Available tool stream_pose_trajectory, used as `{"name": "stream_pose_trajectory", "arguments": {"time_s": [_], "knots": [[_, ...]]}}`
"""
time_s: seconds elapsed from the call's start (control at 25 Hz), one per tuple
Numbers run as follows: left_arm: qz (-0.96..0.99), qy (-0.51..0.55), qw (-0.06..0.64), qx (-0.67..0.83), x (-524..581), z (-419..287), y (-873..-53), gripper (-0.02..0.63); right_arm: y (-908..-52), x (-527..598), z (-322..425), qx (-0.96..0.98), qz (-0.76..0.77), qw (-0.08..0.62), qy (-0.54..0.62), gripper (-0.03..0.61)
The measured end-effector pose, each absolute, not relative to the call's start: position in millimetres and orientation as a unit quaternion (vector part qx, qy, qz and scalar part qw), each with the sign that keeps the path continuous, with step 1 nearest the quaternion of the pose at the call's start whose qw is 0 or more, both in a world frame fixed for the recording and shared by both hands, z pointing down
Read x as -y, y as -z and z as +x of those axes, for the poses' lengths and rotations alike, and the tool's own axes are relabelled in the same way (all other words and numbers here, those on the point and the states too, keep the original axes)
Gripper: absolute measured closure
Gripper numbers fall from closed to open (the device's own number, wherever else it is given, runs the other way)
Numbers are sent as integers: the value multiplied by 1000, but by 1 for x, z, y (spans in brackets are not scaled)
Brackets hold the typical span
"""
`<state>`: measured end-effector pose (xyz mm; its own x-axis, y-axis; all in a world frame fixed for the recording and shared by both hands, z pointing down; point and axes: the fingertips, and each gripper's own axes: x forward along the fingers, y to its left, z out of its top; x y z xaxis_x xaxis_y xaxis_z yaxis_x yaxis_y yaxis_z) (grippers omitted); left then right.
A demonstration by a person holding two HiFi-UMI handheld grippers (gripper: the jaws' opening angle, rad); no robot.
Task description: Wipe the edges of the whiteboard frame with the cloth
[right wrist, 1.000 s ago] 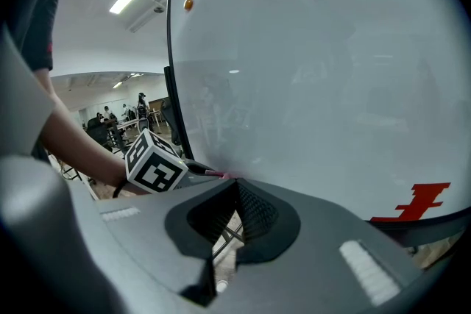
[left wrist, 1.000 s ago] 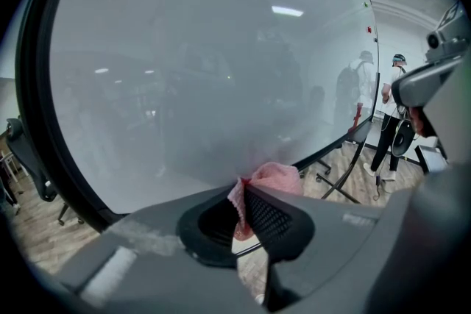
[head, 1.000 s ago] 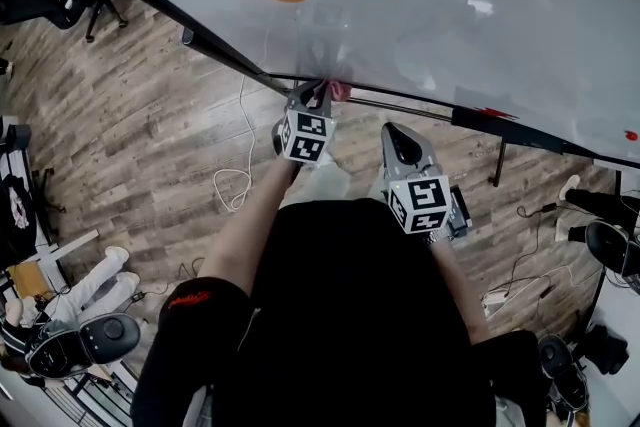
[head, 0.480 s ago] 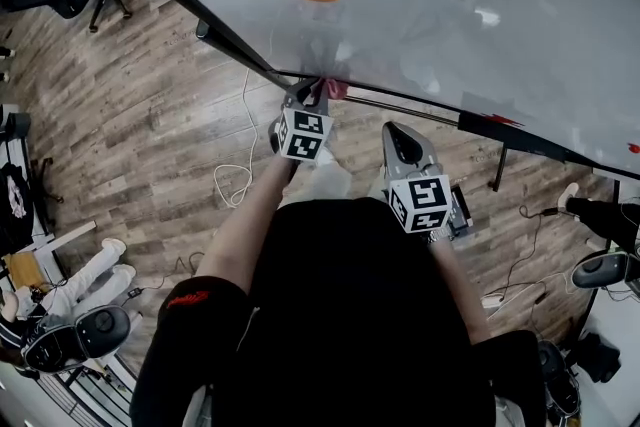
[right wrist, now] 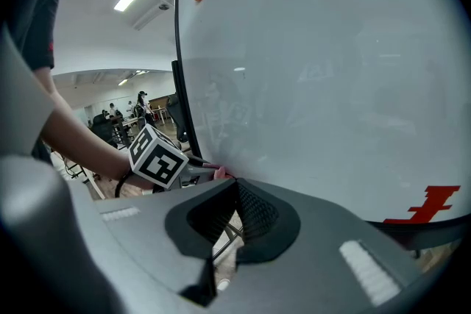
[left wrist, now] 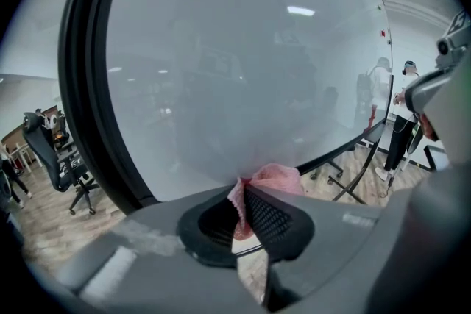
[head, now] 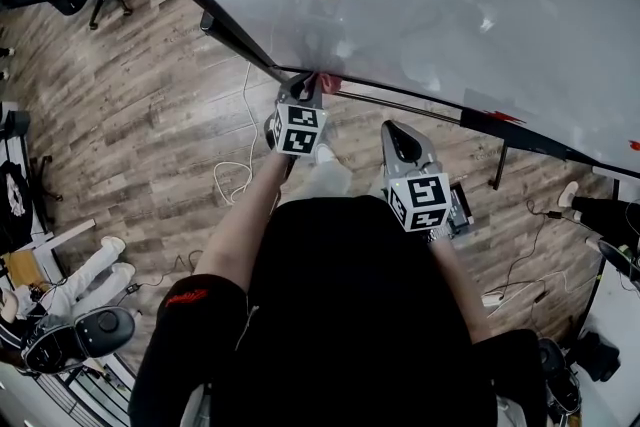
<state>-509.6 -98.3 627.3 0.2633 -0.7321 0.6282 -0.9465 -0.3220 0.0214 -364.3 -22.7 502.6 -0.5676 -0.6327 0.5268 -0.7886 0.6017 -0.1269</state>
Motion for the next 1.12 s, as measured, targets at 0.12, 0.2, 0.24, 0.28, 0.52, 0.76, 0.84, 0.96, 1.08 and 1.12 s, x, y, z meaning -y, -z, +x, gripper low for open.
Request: {"name": "stream_pose_trajectory", "arguments": {"time_s": [0.12, 0.2, 0.24, 0.28, 0.52, 0.76, 0.84, 0.96, 1.08, 1.12], "knots": [[765, -265, 202, 551, 99, -514, -628, 597, -503, 22, -366, 868, 409, 221, -177, 577], [763, -265, 202, 554, 100, -518, -627, 597, -503, 21, -366, 868, 408, 221, -177, 577], [762, -265, 203, 556, 100, -520, -627, 597, -503, 21, -366, 868, 408, 222, -177, 577], [760, -265, 203, 558, 100, -522, -626, 597, -503, 20, -367, 868, 407, 223, -176, 577], [751, -269, 201, 568, 101, -537, -628, 597, -503, 21, -369, 870, 403, 224, -175, 577], [745, -271, 199, 577, 101, -548, -627, 597, -503, 22, -372, 872, 399, 224, -173, 577], [741, -269, 202, 582, 101, -552, -627, 597, -502, 22, -375, 874, 395, 225, -170, 577], [735, -267, 205, 589, 100, -556, -627, 597, -503, 23, -377, 876, 391, 227, -171, 577], [729, -266, 206, 596, 100, -561, -627, 597, -504, 24, -378, 877, 387, 228, -171, 577], [727, -266, 207, 598, 100, -564, -627, 597, -504, 24, -380, 878, 385, 228, -171, 577]]}}
